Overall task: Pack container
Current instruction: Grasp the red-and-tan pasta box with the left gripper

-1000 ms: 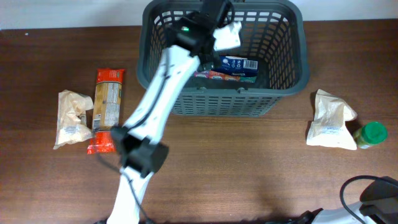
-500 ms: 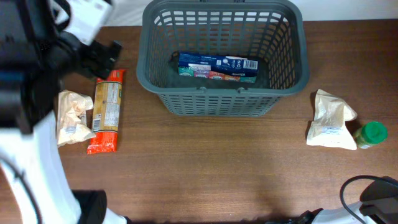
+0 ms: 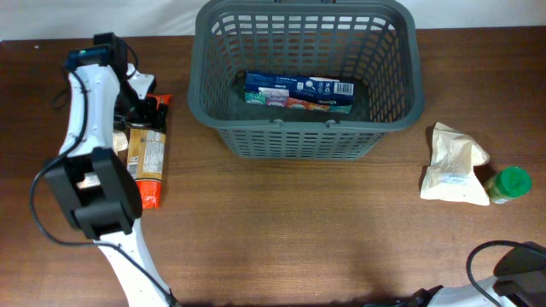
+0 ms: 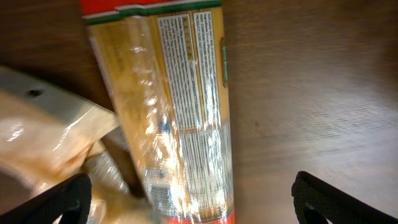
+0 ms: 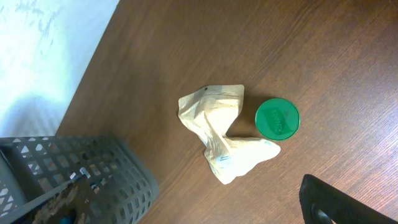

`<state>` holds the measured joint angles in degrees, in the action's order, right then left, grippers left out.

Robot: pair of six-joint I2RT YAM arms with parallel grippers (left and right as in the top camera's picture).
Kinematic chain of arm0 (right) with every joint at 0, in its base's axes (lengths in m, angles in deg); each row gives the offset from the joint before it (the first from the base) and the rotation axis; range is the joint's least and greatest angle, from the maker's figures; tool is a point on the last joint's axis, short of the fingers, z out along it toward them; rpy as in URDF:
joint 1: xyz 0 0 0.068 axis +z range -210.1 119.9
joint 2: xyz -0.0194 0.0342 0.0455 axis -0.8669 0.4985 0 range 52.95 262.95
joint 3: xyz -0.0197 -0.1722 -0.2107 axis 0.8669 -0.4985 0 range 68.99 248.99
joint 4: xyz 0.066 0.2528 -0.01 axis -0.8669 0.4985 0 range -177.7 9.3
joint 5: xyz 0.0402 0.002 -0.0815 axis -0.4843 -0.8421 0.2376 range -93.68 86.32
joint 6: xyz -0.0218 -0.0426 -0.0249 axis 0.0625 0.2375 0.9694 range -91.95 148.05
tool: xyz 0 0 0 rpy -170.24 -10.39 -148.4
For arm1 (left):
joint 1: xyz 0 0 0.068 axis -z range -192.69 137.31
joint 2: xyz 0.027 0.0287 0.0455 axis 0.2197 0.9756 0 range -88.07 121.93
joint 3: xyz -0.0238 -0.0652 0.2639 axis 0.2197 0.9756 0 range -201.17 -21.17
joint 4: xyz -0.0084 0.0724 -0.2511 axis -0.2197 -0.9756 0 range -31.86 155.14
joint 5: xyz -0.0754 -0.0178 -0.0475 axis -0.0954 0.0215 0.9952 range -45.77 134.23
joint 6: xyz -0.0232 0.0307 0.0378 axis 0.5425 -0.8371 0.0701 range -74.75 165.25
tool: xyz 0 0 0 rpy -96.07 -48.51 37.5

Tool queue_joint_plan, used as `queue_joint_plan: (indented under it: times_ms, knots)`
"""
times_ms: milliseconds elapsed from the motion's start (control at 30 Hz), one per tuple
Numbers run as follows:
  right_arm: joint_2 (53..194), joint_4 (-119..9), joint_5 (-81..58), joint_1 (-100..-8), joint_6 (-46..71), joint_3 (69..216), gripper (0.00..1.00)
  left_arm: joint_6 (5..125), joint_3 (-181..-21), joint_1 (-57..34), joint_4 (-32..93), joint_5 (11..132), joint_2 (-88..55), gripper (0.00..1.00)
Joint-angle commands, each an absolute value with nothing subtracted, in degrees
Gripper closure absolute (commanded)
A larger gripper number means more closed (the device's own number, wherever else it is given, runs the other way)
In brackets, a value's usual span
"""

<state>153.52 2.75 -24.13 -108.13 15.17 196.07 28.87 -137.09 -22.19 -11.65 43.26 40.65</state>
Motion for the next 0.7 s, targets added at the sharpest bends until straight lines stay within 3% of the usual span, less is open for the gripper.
queue_joint_plan:
  times_ms: [0,567,600,667]
  knots:
    - [153.83,2.75,-23.76,-108.46,15.32,196.29,0.01,31.69,-137.07,-22.67,-11.1,39.06,44.76,0.06]
    - [153.83,2.75,-23.76,-108.46,15.32,196.29,0.01,32.57,-136.48,-22.73,-9.42,40.52,51.86,0.07]
    - [153.83,2.75,-23.76,-108.46,15.32,196.29,0.01,32.54,-136.48,-22.71,-9.44,40.9,51.86,0.1]
    - [153.83,2.75,-23.76,-108.46,15.32,196.29,0.01,32.54,-136.48,-22.71,-9.49,41.9,51.86,0.42]
